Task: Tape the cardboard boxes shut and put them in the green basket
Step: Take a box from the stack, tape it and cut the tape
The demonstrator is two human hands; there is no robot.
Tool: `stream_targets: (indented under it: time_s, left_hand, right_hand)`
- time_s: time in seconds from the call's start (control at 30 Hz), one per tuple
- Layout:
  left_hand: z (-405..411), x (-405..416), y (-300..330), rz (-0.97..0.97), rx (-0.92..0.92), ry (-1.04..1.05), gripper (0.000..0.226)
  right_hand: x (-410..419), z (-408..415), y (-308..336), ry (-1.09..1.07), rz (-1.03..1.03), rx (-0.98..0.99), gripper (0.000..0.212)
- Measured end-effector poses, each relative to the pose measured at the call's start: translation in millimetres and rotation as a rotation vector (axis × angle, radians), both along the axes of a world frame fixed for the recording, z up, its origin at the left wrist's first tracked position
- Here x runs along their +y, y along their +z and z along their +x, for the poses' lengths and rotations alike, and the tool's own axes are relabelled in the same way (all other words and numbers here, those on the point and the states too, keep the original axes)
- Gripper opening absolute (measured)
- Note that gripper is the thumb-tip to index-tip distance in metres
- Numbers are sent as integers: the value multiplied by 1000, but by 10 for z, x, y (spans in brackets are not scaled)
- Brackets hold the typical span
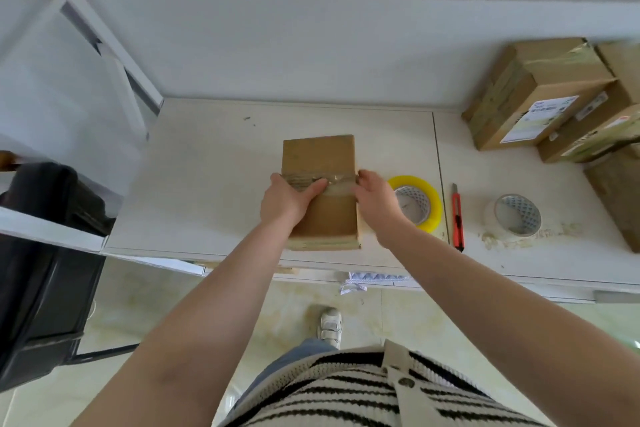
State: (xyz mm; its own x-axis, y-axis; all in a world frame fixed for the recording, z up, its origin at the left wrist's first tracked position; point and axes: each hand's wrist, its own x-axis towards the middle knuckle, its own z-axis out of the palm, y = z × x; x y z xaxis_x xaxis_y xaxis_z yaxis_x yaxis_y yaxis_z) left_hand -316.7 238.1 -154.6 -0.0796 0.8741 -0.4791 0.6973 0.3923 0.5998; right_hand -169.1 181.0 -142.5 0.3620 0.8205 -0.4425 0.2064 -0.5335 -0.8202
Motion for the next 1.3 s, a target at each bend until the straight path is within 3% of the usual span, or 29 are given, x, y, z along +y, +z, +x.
stream_targets:
  time_s: [0.13, 0.23, 0.3, 0.4, 0.53, 0.7, 0.83, 0.93, 1.0, 1.17, 1.23, 1.3]
  left_hand:
    - [-54, 34, 86, -137, -441, 188, 73]
    - [23, 28, 198, -303, -658, 144, 69]
    - [55, 70, 238, -302, -642, 39, 74]
    - [170, 76, 391, -206, -525, -87, 78]
    - [460, -25, 711, -264, -732, -120, 72]
    - [735, -101, 849, -307, -816, -268, 65]
    - [1053, -217, 1011, -395, -886, -359, 40]
    - [1419, -401, 1099, -296, -853, -460, 30]
    - [1672, -530, 1138, -305, -855, -491, 25]
    - [2339, -856, 1054, -568, -900, -619, 32]
    - [2623, -1060, 934, -707, -928, -616, 40]
    - [2923, -1318, 804, -827, -948, -597, 44]
  right_hand:
    - [33, 278, 130, -85, 139, -59, 50]
    - [29, 390, 241, -163, -93, 393, 64]
    - [-12, 431, 308, -175, -103, 558, 50]
    - [-61, 410, 303, -222, 22, 493, 41]
    - [-133, 331, 423, -242, 175, 421, 31]
    - [-420, 480, 608, -316, 281, 316, 15]
    - [-642, 683, 780, -370, 325, 157, 26]
    - [-852, 946, 903, -409, 376, 4, 39]
    - [-1067, 1191, 965, -451, 395, 36, 41]
    - [-1879, 1910, 915, -697, 398, -10, 51]
    - [-2233, 2173, 835, -796, 374, 59, 71]
    - [-2598, 2431, 773, -848, 325, 190, 78]
